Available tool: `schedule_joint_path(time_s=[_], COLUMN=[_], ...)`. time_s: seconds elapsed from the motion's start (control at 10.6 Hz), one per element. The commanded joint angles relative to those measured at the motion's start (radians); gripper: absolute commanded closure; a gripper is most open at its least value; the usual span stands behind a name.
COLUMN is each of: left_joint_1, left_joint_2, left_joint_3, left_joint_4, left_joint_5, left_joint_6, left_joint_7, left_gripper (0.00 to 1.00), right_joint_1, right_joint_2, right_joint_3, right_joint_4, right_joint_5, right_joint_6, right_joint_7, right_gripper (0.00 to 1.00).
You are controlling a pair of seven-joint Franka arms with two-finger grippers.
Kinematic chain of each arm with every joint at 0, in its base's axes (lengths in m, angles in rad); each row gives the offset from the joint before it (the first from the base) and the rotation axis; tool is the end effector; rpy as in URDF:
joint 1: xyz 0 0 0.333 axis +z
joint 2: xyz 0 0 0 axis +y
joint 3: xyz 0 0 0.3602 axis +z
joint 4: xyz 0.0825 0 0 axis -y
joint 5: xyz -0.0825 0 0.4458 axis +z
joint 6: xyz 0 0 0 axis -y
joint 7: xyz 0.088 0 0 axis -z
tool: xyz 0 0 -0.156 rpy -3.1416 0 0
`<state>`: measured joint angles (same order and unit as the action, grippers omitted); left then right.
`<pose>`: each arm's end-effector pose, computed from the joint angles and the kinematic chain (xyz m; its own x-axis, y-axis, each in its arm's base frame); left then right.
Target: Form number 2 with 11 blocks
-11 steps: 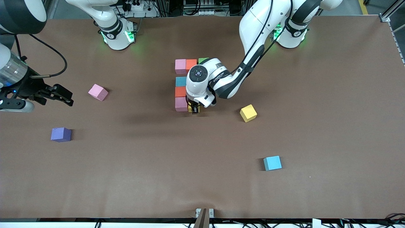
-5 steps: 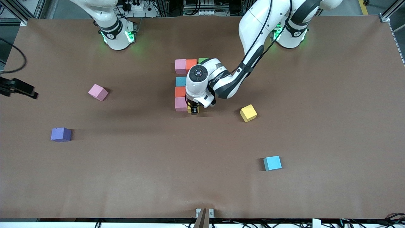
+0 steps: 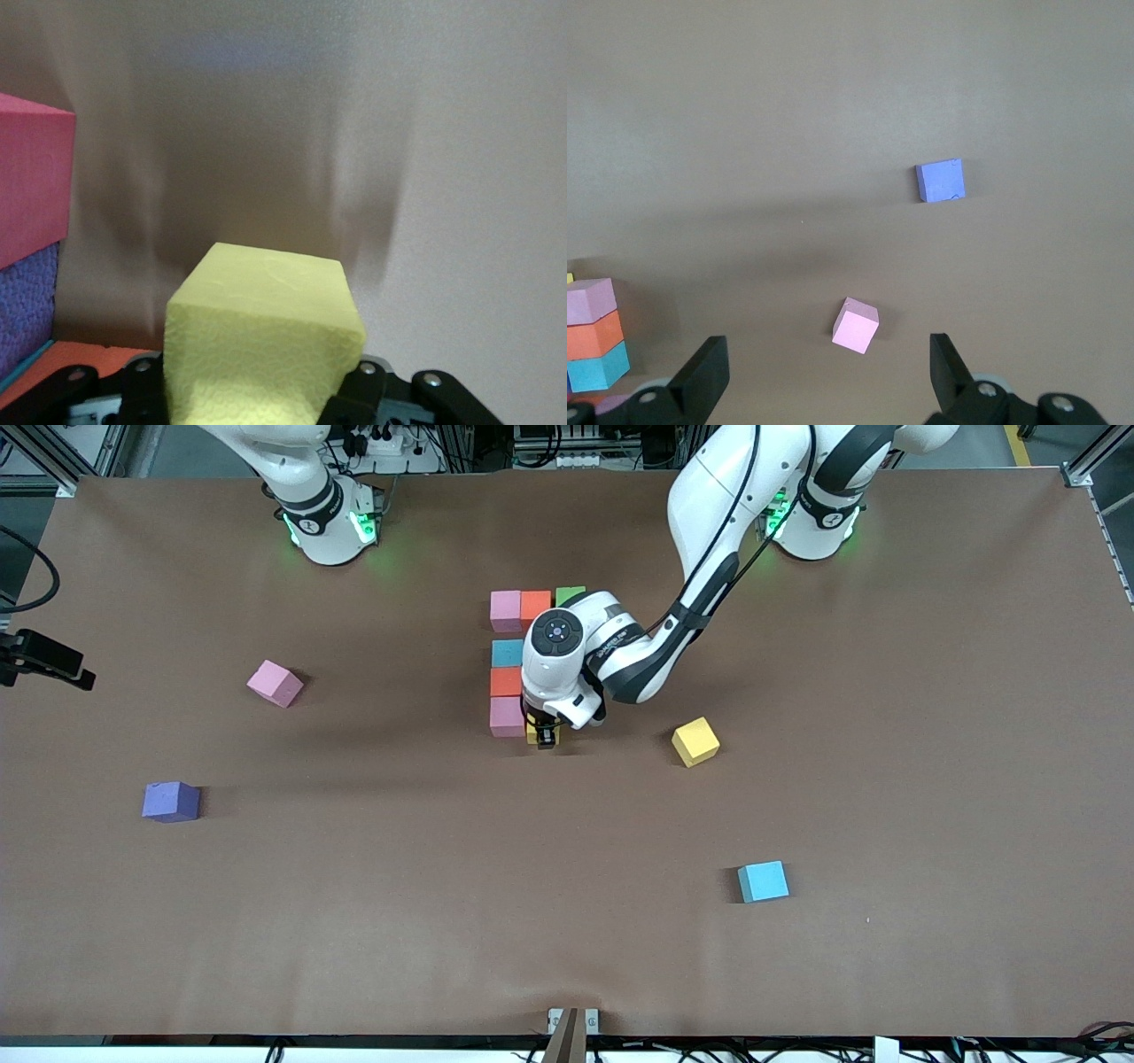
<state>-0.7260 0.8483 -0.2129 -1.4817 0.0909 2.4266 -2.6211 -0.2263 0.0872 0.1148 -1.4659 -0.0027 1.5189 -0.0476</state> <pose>0.5009 -0.6374 0.1269 -0.1256 0.9813 -0.1456 0.9921 0.1236 -0.0228 0.6359 -0.0748 0.6165 0.9974 -0.0640 -0.0332 -0.0644 -0.9979 -0.0089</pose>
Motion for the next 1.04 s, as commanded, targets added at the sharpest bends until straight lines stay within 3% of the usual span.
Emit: schedule_joint_path(time_s=[0.0, 0.66, 0.75, 0.94], left_joint_1=[-0.024, -0.043, -0.044, -0.044], left_joint_2=[0.028, 0.029, 0.031, 0.031], left_joint_3=[0.018, 0.018, 0.02, 0.02], left_joint_4=[0.035, 0.04, 0.038, 0.038], left_joint_5=[-0.008, -0.008, -0.007, -0.005], left_joint_6=[0.012, 0.012, 0.012, 0.012], left_joint_7=[-0.019, -0.031, -0.031, -0.027], left_gripper=[0.97, 0.96, 0.9, 0.0], right_joint_1=[-0.005, -0.005, -0.005, -0.002], right_joint_2=[-0.004, -0.003, -0.004, -0.004], right_joint_3=[0.005, 0.005, 0.003, 0.003], right_joint_4=[0.012, 0.024, 0.036, 0.036], right_joint_5=[0.02, 0.021, 0.02, 0.014], right_joint_6=[-0.017, -0.013, -0.016, -0.016], right_joint_7=[-0.015, -0.018, -0.018, -0.018], right_gripper=[0.0, 0.0, 0.0, 0.0])
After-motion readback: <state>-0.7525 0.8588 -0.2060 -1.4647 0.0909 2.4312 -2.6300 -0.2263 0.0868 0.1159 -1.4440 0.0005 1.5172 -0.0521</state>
